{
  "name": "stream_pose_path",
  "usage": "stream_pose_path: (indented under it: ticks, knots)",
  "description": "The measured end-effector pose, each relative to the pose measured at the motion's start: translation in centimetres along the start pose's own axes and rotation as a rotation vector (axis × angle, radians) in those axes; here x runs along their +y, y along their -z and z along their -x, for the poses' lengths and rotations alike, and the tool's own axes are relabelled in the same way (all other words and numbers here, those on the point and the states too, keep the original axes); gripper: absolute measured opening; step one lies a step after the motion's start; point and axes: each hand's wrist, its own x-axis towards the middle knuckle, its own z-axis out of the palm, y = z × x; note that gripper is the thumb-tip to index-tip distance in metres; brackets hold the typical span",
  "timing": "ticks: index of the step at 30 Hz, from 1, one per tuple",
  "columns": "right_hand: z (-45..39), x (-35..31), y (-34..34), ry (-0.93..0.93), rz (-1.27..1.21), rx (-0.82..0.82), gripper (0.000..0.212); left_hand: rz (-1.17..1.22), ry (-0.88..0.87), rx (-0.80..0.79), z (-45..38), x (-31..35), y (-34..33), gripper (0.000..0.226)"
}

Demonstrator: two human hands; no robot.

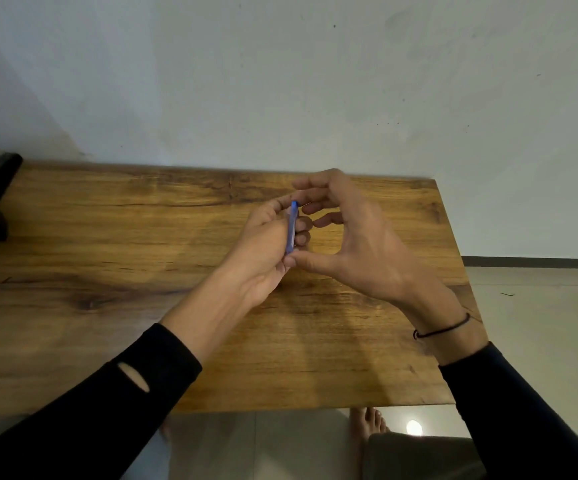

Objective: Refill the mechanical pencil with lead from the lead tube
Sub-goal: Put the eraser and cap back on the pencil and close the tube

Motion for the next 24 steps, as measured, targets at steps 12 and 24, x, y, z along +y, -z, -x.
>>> stream_pose_path:
  ticks: [12,24]
  knots:
    - [0.3,2.2,0.8,0.027,0.305,-0.020,0.091,-0.448,-0.132,0.031,-0.5,-0.5,0.8,0.009]
    - [0.4,4.7,0.7,-0.141,0.476,-0.171,0.099,-1.174,-0.461,0.176,-0.4,-0.4,3.0,0.009]
